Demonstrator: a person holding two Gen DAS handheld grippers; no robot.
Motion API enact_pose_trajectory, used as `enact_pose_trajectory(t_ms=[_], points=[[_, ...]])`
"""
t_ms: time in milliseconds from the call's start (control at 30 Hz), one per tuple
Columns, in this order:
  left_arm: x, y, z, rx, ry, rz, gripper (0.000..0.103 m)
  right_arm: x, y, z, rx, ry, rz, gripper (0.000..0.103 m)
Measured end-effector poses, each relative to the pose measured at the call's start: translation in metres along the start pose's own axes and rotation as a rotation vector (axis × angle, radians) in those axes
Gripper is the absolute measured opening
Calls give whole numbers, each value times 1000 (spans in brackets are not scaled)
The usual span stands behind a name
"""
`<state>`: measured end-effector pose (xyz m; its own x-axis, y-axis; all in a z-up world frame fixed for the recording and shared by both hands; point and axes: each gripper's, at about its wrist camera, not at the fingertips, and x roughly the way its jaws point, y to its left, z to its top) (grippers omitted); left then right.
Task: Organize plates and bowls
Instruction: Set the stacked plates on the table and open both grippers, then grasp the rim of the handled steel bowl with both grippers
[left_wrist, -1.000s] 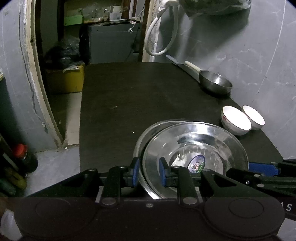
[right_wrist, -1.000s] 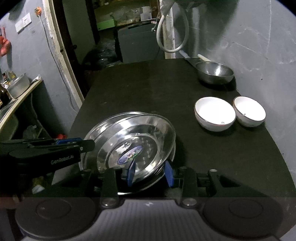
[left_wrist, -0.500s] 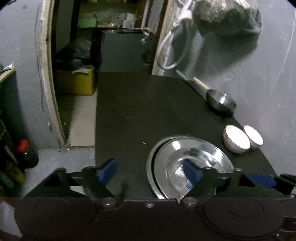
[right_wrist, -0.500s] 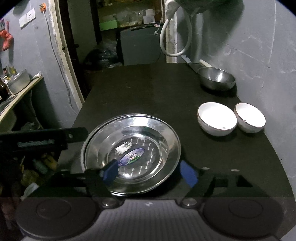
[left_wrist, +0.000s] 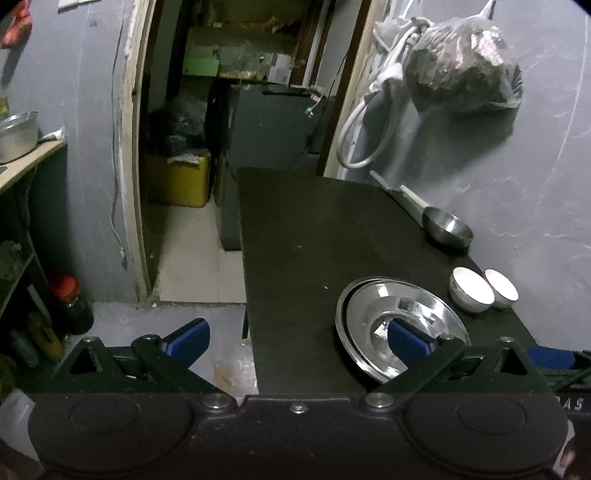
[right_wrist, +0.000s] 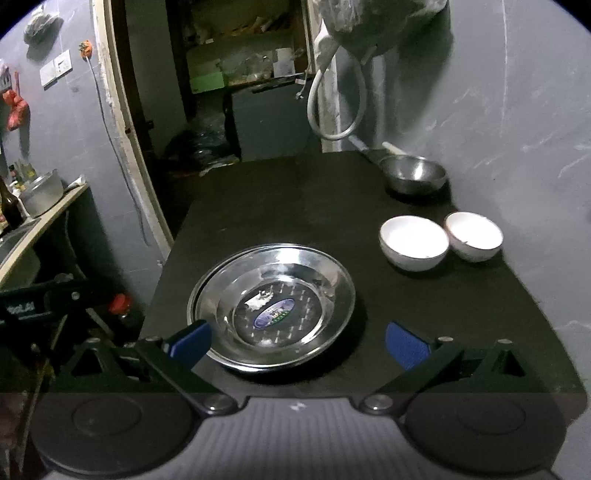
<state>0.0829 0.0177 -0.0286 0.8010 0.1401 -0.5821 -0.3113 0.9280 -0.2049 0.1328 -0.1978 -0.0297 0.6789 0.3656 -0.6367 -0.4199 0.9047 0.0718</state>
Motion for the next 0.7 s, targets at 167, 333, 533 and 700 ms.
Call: enact_pose_trajectory(t_ms=[167,333,533,700], points=[[-7,3,-20,-48,32,-27,102,-17,9,-10,-72,47,-75,103],[-10,8,-26,-51,88,-31,102,-24,7,-8,-43,46,-81,103],[3,17,-9,-105,125,-15,102,-8,-5,1,-3,40,-61,103],[35,5,27,-74,145,26,102,12,-35,25,59,-15,-90,103]])
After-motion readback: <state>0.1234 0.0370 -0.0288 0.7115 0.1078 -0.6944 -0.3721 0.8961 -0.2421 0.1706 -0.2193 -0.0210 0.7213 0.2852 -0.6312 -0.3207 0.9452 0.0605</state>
